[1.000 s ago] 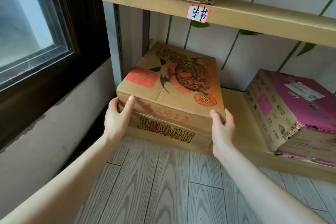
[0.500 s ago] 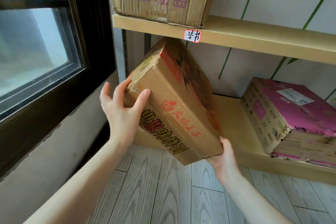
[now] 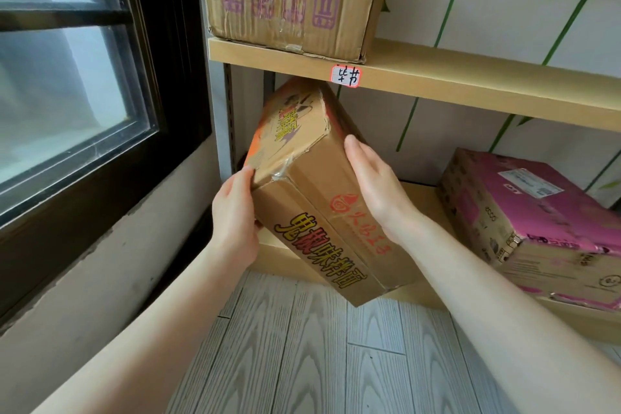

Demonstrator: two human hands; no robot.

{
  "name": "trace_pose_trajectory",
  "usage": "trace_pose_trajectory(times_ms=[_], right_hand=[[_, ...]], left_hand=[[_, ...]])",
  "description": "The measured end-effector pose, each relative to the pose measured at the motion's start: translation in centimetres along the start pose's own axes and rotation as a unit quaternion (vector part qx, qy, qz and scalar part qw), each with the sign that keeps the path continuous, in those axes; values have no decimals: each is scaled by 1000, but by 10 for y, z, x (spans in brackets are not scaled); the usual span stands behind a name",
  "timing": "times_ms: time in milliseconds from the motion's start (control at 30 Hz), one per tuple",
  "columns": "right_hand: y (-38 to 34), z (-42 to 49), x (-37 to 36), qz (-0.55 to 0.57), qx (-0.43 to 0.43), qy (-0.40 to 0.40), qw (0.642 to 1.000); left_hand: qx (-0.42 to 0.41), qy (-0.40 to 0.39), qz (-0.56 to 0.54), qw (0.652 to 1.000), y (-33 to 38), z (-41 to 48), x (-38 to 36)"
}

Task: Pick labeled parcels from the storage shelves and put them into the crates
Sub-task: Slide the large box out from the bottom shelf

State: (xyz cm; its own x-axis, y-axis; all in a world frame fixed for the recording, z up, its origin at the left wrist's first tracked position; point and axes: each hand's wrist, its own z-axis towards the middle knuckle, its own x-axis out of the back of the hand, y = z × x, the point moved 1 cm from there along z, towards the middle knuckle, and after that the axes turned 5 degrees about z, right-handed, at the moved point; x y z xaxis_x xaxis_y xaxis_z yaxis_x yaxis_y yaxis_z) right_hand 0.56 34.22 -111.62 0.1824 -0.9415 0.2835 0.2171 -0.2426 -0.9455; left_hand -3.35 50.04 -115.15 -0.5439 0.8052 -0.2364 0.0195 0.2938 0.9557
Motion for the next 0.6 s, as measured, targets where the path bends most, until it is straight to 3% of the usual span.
trace_pose_trajectory(times_ms=[133, 333, 600], right_hand=[[-17, -7, -7, 46, -24, -33, 998], [-36, -16, 3, 116, -43, -48, 991], [-12, -30, 22, 265, -102, 38, 958]], left_hand=[[-54, 29, -21, 998, 16, -7, 5], [-135, -5, -1, 991, 34, -16, -1], [-154, -99, 53, 982, 32, -28, -18]])
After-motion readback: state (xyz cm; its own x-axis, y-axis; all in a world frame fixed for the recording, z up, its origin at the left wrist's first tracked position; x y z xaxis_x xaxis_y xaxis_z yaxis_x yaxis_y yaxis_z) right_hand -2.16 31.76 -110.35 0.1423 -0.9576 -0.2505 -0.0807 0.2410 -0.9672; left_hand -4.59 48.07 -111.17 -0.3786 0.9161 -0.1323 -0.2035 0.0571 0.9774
